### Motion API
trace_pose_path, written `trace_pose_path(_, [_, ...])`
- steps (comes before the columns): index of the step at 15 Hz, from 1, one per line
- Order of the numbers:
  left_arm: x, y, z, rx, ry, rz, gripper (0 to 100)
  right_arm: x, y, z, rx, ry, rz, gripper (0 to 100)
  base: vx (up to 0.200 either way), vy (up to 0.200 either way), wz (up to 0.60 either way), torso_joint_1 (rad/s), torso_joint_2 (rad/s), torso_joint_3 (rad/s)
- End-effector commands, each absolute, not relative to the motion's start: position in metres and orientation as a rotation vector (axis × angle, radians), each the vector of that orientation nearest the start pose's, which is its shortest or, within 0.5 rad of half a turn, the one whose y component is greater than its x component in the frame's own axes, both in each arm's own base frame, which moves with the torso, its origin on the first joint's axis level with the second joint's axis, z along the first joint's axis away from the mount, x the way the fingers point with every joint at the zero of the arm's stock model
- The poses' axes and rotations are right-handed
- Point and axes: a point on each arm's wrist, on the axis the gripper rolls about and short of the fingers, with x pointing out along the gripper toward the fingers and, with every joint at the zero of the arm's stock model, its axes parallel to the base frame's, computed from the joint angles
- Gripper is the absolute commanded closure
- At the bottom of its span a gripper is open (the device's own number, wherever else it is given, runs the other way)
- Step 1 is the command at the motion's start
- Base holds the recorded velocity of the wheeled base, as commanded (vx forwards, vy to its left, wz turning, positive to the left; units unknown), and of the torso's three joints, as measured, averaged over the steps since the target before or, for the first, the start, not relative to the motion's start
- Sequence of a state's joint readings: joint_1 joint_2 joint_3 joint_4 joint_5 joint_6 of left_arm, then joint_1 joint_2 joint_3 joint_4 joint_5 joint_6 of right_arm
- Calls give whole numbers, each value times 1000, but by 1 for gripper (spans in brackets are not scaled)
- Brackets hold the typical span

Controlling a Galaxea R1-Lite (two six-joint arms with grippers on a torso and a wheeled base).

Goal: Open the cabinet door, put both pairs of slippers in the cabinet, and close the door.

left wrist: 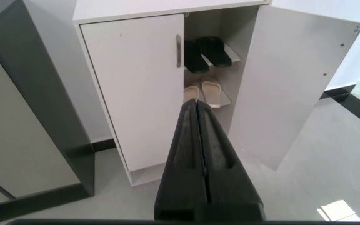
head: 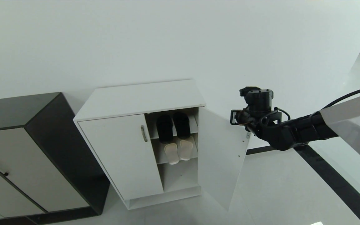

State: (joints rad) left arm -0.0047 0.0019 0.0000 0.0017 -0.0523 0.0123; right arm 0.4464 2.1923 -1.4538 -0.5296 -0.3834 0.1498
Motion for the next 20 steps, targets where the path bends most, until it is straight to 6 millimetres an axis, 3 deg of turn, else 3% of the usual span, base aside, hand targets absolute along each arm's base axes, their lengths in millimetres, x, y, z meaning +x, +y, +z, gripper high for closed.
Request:
trace_pose_path(1, [-23, -1, 75, 12, 4, -57, 100, 427, 188, 137, 48, 231, 32, 100, 0, 0, 0, 0, 0, 0])
trace_pose_path(10, [-23, -1, 75, 11, 4, -57, 100, 433, 186, 121, 33, 260, 19, 100, 0, 0, 0, 0, 0, 0])
trace_pose_path(14, [-23, -1, 75, 11, 4, -57, 100, 426, 190, 117, 19, 282, 32, 100, 0, 0, 0, 0, 0, 0])
trace_pose_path(17, [-23, -1, 75, 12, 4, -57, 100, 406, 200, 125, 8, 290, 70, 100, 0, 0, 0, 0, 0, 0])
trace_pose_path(20, [-23, -1, 75, 12, 4, -57, 100, 363, 226, 136, -12, 301, 171, 100, 0, 0, 0, 0, 0, 0])
